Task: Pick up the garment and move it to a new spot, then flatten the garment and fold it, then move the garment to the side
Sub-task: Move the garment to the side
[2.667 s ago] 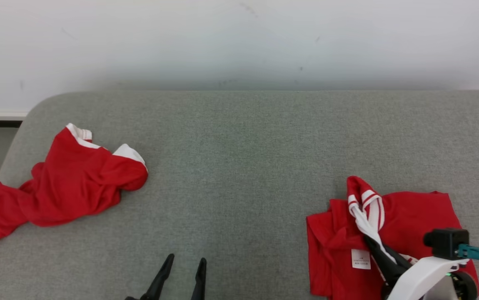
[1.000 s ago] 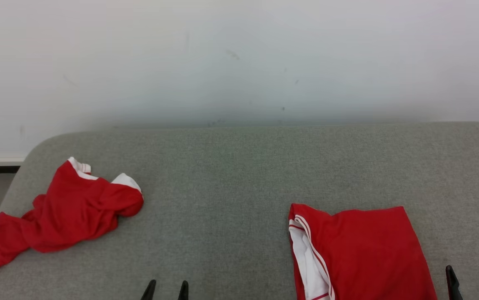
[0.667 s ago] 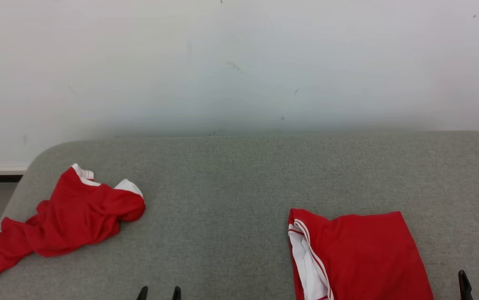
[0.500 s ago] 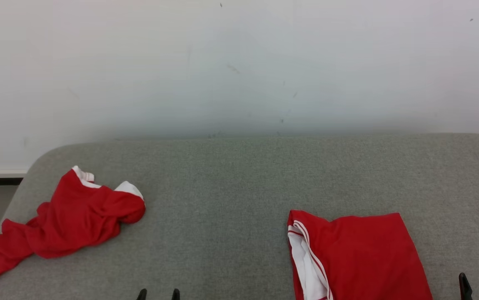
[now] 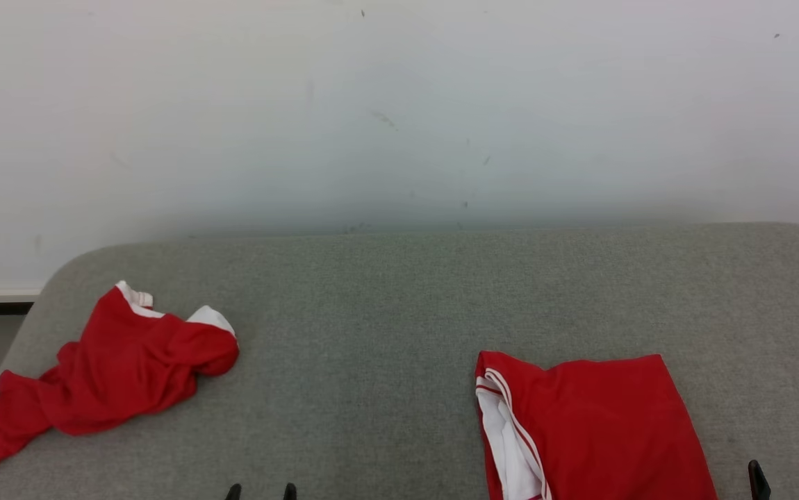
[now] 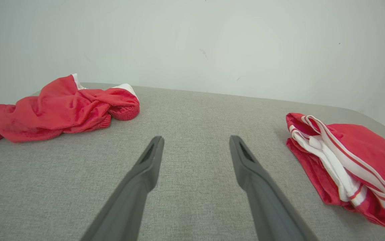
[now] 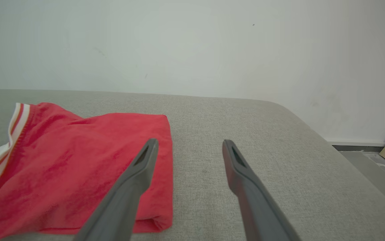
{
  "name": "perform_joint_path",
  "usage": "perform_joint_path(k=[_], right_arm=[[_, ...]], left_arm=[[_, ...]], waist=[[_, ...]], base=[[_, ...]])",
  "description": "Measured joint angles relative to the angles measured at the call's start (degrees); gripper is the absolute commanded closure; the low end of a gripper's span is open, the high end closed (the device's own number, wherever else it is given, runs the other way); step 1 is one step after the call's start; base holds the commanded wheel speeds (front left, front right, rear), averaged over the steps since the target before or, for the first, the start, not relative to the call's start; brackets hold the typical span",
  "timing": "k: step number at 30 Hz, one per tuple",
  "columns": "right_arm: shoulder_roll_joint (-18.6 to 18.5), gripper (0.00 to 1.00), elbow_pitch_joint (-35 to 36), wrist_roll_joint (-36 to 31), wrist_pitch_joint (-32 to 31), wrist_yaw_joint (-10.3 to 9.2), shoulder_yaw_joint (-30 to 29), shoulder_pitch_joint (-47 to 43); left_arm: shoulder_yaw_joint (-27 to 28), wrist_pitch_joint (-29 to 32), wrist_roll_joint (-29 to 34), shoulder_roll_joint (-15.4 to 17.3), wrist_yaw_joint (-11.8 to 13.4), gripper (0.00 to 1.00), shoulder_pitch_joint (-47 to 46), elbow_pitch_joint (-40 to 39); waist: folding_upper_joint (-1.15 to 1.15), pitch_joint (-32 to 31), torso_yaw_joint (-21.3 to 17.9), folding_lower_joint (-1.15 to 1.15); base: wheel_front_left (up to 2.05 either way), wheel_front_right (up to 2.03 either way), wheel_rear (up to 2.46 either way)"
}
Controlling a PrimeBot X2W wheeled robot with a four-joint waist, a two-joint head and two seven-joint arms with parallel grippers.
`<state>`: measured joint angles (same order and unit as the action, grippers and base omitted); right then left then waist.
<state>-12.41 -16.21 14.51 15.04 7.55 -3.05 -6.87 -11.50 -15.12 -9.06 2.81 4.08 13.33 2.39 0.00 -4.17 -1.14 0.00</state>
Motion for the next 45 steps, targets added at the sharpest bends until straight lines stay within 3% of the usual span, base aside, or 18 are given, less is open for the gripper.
perform_joint_path(k=[5,8,15,21,29,40,41,42,43,44,45], right_arm=[[0.1,0.0,0.4,1.5,0.0,-0.01,1.5,0.1],[-0.9,0.0,-0.3,8.1,-0.5,0.0,5.1,1.2],[-9.7,0.0,-2.2,29.4,-18.5,-0.01,13.9,8.9],[-14.3,0.0,-6.6,38.5,-28.2,-0.01,17.6,17.4],[-13.7,0.0,-15.8,44.2,-31.5,-0.01,21.4,23.9],[-12.4,0.0,-17.5,50.6,-31.2,-0.01,28.4,27.2],[-12.3,0.15,-17.4,51.0,-31.0,-0.02,29.1,27.4],[-12.2,0.58,-17.2,51.6,-30.8,-0.02,29.6,27.6],[-12.1,0.83,-16.9,52.3,-30.3,-0.02,30.2,27.7],[-12.0,1.0,-16.6,53.0,-30.1,-0.02,30.8,27.8],[-11.9,1.0,-16.1,53.6,-30.0,-0.02,31.4,27.8]], left_arm=[[0.0,0.0,0.0,0.0,0.0,0.0,0.0,0.0],[-0.1,0.0,0.0,0.0,0.0,0.0,0.0,0.0],[-0.1,0.0,1.0,0.0,-1.0,0.0,-0.8,0.3],[-0.4,0.0,2.0,0.0,-2.3,0.0,-2.8,1.2],[-0.7,0.0,3.5,0.0,-3.3,0.0,-6.0,2.4],[-1.5,0.0,3.6,0.0,-3.5,0.0,-6.4,2.9],[-1.5,0.0,3.6,0.0,-3.5,0.0,-6.5,2.9],[-1.5,0.0,3.6,0.0,-3.4,0.0,-6.6,2.9],[-1.5,0.0,3.6,0.0,-3.3,0.0,-6.6,2.9],[-1.6,0.0,3.6,0.0,-3.3,0.0,-6.7,2.9],[-1.6,0.0,3.6,0.0,-3.1,0.0,-6.7,2.9]], waist=[[0.0,0.3,-0.2,0.0],[0.0,0.8,-0.3,0.0],[0.0,3.6,-0.8,0.0],[0.0,6.4,-0.8,0.0],[0.0,9.5,2.2,0.0],[0.0,10.9,5.0,0.0],[0.0,10.9,5.2,0.0],[0.0,10.8,5.3,0.0],[0.0,10.8,5.3,0.0],[0.0,10.7,5.4,0.0],[0.0,10.6,5.4,0.0]], base=[[0.0,0.0,0.0],[0.0,0.0,0.0],[0.0,0.0,0.0],[0.0,0.0,0.0],[0.0,0.0,0.0],[0.0,0.0,0.0],[0.0,0.0,0.0],[0.0,0.0,0.0],[0.0,0.0,0.0],[0.0,0.0,0.0],[0.0,0.0,0.0]])
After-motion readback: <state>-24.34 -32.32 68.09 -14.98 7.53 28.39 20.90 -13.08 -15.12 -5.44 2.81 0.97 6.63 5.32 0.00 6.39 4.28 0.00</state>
